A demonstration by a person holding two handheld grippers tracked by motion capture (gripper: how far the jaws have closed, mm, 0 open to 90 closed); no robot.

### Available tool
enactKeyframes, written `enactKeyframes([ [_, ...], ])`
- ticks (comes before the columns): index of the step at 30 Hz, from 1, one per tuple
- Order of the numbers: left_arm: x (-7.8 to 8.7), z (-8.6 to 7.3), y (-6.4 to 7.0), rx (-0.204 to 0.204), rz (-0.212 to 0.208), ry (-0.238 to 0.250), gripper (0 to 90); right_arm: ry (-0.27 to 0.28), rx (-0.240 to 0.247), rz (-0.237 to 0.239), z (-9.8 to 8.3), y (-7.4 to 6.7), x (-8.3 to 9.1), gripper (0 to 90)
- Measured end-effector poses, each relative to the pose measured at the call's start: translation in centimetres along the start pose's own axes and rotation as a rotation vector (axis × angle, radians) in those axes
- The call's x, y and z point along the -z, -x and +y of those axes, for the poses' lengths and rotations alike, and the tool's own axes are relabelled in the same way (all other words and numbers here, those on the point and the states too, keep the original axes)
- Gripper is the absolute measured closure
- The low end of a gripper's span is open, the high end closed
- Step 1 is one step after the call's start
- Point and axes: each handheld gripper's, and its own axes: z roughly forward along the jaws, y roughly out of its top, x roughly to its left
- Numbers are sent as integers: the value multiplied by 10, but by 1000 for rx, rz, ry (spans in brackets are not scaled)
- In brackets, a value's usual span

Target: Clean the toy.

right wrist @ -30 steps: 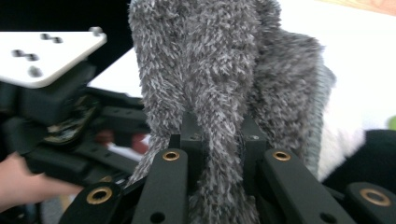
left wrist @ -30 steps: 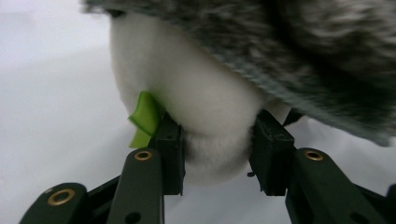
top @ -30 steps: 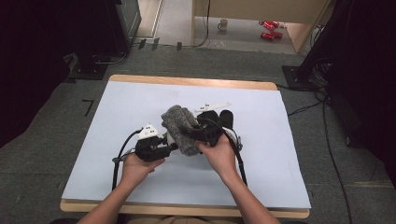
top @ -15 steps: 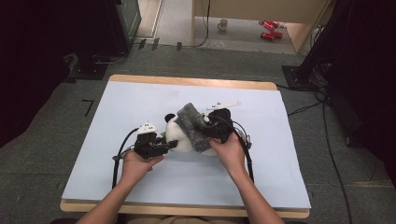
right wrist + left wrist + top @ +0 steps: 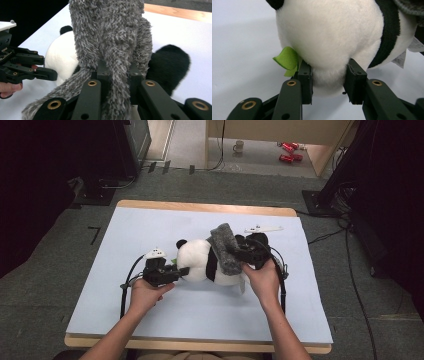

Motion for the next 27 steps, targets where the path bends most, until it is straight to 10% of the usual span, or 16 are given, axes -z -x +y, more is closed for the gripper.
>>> enactKeyframes([
  [11, 4, 3, 9, -13, 29, -18, 634, 30, -88, -77, -6, 28, 31, 786],
  [27, 6, -1, 15, -8, 26, 4, 631, -6, 89, 105, 9, -47, 2, 778],
])
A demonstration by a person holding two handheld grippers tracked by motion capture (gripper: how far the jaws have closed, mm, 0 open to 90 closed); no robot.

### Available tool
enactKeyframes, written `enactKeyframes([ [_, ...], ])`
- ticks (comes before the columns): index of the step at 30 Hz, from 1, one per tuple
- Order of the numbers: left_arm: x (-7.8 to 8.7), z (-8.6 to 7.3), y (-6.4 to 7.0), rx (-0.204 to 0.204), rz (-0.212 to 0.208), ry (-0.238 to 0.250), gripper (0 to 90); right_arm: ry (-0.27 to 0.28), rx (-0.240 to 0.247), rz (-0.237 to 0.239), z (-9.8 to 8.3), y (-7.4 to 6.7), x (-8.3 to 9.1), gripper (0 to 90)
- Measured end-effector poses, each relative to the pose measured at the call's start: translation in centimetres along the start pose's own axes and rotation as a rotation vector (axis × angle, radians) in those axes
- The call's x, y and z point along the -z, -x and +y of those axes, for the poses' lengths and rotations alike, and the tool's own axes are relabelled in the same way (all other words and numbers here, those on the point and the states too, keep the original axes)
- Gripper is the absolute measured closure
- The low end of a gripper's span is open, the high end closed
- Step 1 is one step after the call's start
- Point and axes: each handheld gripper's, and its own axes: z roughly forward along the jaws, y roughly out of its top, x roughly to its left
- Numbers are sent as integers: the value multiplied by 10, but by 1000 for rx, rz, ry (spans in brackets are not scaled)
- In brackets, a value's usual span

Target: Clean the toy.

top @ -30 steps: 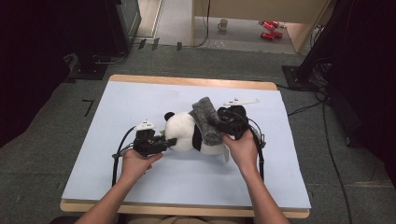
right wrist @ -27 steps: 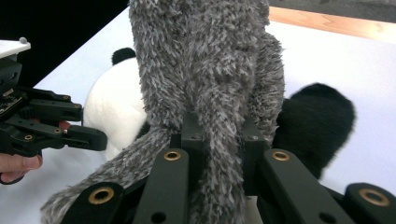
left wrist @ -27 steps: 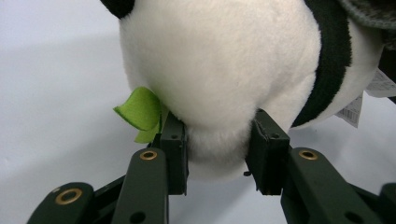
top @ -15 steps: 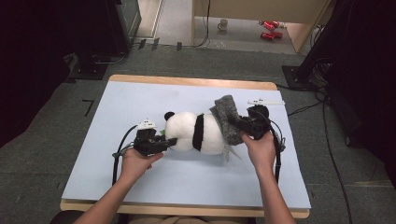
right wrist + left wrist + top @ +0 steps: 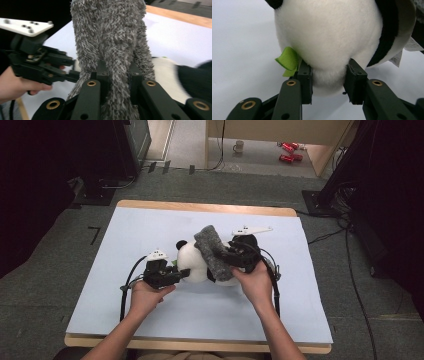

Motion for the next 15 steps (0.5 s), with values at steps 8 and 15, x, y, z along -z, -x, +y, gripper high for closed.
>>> enactKeyframes([
  [8, 0, -4, 6, -23, 17, 32, 631, -43, 58, 56, 2, -29, -23, 778],
  [15, 1, -8, 14, -37, 39, 49, 634, -91, 40, 63, -9, -26, -52, 776],
])
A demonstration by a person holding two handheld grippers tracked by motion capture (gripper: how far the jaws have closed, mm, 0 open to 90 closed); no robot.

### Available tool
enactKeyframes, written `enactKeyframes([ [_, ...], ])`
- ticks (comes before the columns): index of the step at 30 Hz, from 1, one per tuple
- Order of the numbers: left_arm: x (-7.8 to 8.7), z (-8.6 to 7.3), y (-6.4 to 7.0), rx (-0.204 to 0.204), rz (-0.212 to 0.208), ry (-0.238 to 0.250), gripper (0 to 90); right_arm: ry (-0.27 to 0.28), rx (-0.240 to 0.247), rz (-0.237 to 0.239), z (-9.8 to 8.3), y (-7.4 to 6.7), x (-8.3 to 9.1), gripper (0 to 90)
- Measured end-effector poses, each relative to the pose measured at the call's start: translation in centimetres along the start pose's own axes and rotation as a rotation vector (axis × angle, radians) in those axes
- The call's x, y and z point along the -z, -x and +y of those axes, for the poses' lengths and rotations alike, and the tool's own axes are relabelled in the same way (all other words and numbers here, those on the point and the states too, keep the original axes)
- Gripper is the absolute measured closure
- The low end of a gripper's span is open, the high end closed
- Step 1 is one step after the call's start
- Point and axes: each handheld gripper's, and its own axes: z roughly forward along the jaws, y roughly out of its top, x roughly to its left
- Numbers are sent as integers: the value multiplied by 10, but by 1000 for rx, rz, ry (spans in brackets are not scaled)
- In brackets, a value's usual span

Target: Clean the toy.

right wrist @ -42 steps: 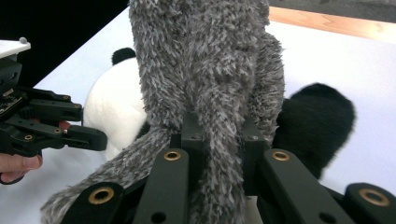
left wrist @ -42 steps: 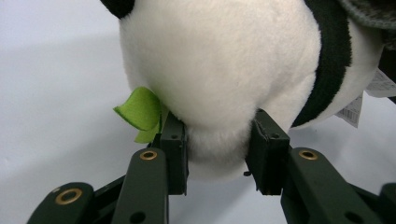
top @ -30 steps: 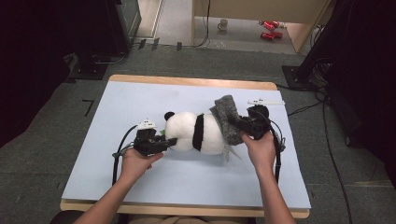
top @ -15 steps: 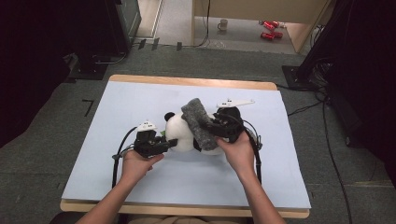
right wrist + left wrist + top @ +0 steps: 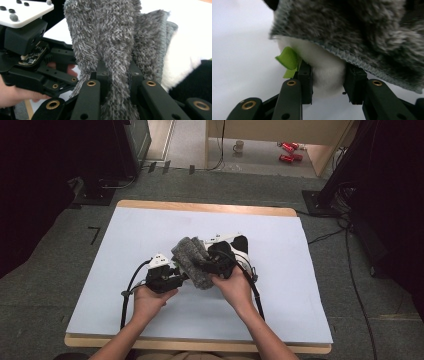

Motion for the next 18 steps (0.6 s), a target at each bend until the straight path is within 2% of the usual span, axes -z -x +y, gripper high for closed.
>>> enactKeyframes([
  [2, -1, -1, -1, 4, 3, 1, 635, 2, 14, -4, -1, 2, -3, 780],
  [5, -3, 0, -2, 2, 11, -15, 637, -10, 78, -51, -2, 4, -5, 785],
  [9, -5, 2, -8, 17, 13, -34, 639, -13, 80, -80, -3, 14, -1, 786],
  [11, -6, 3, -14, 41, -2, -38, 639, -11, 60, -107, -3, 22, 5, 786],
  [13, -6, 3, -14, 43, -11, -33, 639, -2, 12, -98, -4, 32, 12, 790],
  [18, -7, 6, -20, 59, -30, -42, 641, 15, -23, -111, -4, 45, 27, 792],
])
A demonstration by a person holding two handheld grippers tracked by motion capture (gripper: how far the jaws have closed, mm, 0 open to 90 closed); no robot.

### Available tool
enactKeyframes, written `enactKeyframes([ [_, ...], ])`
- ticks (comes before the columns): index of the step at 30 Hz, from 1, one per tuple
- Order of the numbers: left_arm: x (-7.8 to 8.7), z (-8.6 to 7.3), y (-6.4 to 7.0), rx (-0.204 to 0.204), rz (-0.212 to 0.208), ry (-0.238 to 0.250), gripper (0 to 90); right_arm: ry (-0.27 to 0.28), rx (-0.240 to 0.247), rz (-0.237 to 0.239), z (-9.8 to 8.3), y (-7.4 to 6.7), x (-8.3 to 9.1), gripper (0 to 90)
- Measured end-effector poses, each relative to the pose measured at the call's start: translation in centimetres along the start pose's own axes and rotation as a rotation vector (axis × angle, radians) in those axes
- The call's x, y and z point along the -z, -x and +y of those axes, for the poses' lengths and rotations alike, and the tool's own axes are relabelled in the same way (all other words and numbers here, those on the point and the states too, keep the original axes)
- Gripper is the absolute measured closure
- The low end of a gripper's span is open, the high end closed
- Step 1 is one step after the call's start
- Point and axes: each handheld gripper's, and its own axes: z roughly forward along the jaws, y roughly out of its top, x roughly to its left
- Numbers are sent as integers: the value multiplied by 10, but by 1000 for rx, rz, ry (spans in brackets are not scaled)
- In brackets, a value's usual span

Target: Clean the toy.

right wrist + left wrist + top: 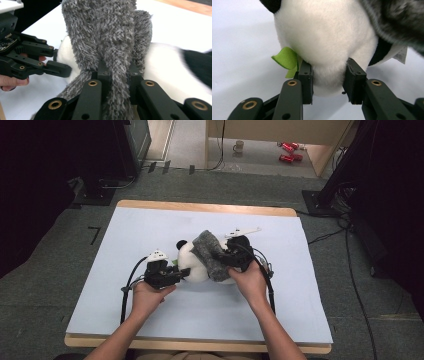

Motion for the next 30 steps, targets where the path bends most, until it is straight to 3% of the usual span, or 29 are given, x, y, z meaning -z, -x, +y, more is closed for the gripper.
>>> enactKeyframes([
  [9, -2, 6, -10, 20, -13, -19, 641, 59, -91, -37, -6, 28, 26, 787],
  [14, -4, 8, -18, 50, -28, -30, 639, 90, -146, -75, -13, 45, 39, 787],
  [16, -4, 10, -16, 20, -18, -35, 640, 95, -199, -39, -20, 54, 40, 786],
  [22, -5, 14, -18, 11, -23, -42, 640, 109, -217, -75, -28, 63, 42, 784],
  [27, -5, 17, -19, -13, -20, -60, 640, 124, -301, -49, -41, 79, 43, 786],
  [30, -6, 19, -21, -38, 1, -77, 640, 99, -319, -86, -48, 86, 42, 788],
])
